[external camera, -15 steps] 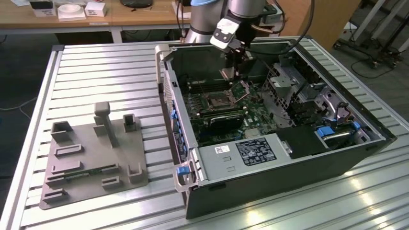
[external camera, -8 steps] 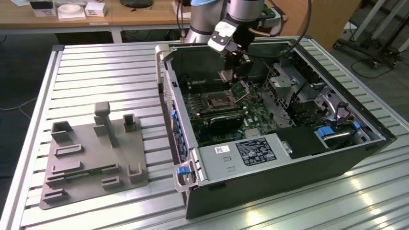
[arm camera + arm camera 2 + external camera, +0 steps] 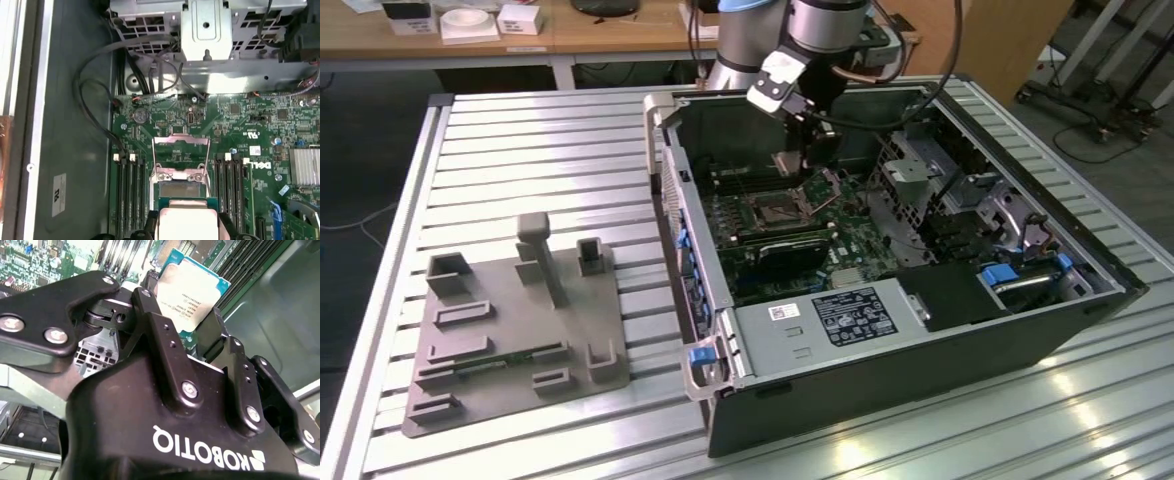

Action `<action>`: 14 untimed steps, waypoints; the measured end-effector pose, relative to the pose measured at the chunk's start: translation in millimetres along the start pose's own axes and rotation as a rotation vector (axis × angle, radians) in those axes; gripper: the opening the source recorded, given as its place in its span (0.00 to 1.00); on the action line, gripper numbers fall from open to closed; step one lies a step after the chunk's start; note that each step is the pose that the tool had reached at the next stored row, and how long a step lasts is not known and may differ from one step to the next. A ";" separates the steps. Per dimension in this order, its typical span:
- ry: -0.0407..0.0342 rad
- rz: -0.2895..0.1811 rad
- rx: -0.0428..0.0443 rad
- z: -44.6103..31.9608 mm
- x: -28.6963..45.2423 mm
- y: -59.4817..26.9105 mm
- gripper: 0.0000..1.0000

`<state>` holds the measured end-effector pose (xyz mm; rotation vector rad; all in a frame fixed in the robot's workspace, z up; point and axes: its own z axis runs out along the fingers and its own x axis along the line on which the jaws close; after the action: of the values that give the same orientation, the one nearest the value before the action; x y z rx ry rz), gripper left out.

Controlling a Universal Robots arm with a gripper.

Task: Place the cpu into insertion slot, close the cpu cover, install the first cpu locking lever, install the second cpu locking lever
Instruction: 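Place the cpu into insertion slot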

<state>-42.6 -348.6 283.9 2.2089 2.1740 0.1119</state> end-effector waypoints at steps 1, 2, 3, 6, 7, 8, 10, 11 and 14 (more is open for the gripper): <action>0.0000 0.000 0.0005 1.4 0.1 -0.4 0.54; 0.0001 0.000 0.0023 2.6 0.2 -0.5 0.54; 0.0000 0.000 0.0067 3.2 0.2 -0.6 0.54; -0.0003 0.000 0.0234 4.9 0.4 -0.8 0.54; -0.0003 0.001 0.0274 5.7 0.5 -0.8 0.54; -0.0003 0.001 0.0296 6.9 0.6 -1.0 0.54; -0.0003 0.001 0.0319 10.2 0.5 -1.2 0.54; -0.0003 0.001 0.0331 11.7 0.6 -1.3 0.54; 0.0009 0.001 0.0351 15.7 0.7 -1.7 0.54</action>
<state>-43.0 -347.5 268.1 2.2284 2.1923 0.0753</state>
